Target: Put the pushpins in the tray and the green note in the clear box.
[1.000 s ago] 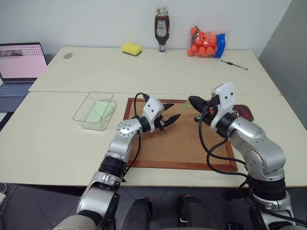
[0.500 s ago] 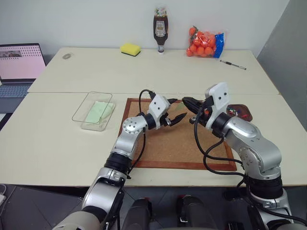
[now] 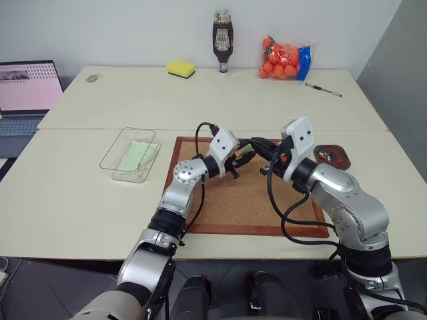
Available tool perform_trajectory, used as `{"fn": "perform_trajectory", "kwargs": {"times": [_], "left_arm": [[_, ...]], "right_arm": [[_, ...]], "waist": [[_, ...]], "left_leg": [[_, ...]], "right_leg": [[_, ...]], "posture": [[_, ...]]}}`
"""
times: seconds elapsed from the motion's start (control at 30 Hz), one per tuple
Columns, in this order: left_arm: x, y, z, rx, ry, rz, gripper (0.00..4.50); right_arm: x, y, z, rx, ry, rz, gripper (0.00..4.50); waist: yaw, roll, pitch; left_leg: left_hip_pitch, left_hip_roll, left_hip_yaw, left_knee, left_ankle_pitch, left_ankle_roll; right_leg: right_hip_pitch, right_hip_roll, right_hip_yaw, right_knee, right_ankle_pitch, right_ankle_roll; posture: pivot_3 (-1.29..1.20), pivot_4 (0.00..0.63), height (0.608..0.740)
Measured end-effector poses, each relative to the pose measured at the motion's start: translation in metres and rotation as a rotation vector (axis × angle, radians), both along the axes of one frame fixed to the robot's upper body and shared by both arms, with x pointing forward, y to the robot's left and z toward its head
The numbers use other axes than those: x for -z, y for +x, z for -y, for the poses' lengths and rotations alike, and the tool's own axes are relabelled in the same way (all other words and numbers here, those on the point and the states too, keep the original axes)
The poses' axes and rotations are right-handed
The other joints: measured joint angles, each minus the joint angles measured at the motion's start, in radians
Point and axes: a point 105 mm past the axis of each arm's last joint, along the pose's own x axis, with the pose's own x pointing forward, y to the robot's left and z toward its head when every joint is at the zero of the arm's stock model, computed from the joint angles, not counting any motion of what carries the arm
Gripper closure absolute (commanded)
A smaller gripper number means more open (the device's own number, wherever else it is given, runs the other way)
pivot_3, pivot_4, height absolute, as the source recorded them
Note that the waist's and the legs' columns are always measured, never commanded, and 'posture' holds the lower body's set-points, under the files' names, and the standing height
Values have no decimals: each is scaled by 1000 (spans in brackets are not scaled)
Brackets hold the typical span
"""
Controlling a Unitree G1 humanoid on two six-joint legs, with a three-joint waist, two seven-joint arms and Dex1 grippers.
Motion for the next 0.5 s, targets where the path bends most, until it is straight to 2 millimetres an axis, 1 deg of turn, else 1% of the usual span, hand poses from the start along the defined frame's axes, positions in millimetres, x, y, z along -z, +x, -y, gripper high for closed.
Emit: {"fn": "perform_trajectory", "kwargs": {"times": [0.03, 0.17, 0.5], "left_arm": [[0, 0, 0, 0, 0, 0, 3821], [0, 0, 0, -2, 0, -2, 4465], [3, -2, 2, 21, 21, -2, 4465]], "right_arm": [[0, 0, 0, 0, 0, 0, 4500], [0, 0, 0, -1, 0, 0, 4500], [0, 0, -1, 2, 9, 0, 4500]], "waist": [[0, 0, 0], [0, 0, 0], [0, 0, 0]], "left_leg": [[0, 0, 0, 0, 0, 0], [0, 0, 0, 0, 0, 0], [0, 0, 0, 0, 0, 0]], "right_leg": [[0, 0, 0, 0, 0, 0], [0, 0, 0, 0, 0, 0], [0, 0, 0, 0, 0, 0]], "posture": [[0, 150, 740], [0, 150, 740], [0, 150, 740]]}}
